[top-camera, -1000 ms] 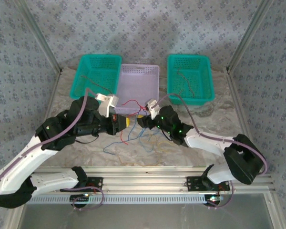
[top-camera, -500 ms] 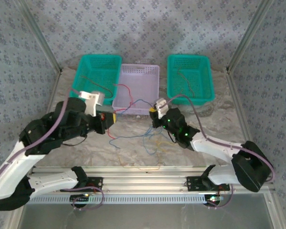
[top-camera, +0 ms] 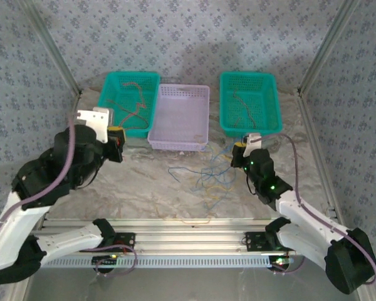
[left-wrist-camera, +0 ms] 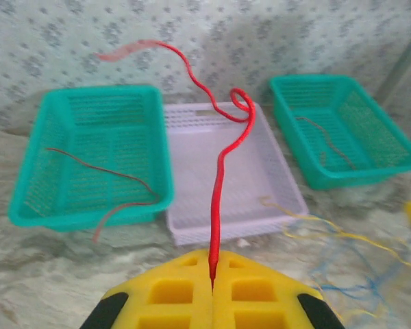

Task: Untangle the cables

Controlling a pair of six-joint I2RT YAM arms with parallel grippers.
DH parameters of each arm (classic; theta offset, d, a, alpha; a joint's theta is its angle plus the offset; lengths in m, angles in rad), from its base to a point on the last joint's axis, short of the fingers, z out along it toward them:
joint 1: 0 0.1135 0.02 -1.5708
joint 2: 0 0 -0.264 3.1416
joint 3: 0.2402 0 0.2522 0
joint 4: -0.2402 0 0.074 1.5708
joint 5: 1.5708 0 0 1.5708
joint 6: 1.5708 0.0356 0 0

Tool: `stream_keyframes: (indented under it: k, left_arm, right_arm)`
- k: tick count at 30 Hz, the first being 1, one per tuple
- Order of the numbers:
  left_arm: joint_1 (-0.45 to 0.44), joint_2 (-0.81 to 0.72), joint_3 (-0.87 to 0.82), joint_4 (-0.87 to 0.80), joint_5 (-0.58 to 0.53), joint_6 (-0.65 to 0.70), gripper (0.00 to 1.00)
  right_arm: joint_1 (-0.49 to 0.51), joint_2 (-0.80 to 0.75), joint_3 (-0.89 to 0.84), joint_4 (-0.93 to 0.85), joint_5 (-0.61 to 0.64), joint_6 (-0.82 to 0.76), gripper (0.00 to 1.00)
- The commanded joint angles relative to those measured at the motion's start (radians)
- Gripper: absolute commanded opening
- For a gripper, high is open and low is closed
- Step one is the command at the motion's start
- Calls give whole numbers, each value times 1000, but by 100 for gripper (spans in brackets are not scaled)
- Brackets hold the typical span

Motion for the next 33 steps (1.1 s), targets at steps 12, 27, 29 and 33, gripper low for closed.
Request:
stream_keyframes:
  k: [12,27,29,33]
  left_arm:
    - [626,355,-158,525,478,-28,0]
    - [766,801,40,534,676,-68,0]
    - [765,839,57,522,684,-68,0]
    - [766,849,30,545,682,-75,0]
  right_arm:
    - [21,-232,59,-148,-47,-8,0]
    - [74,-353,220,-319,1,-52,0]
    - [82,-370,235,-333,12,-60,0]
    - [89,-383,245,-352,22,-64,0]
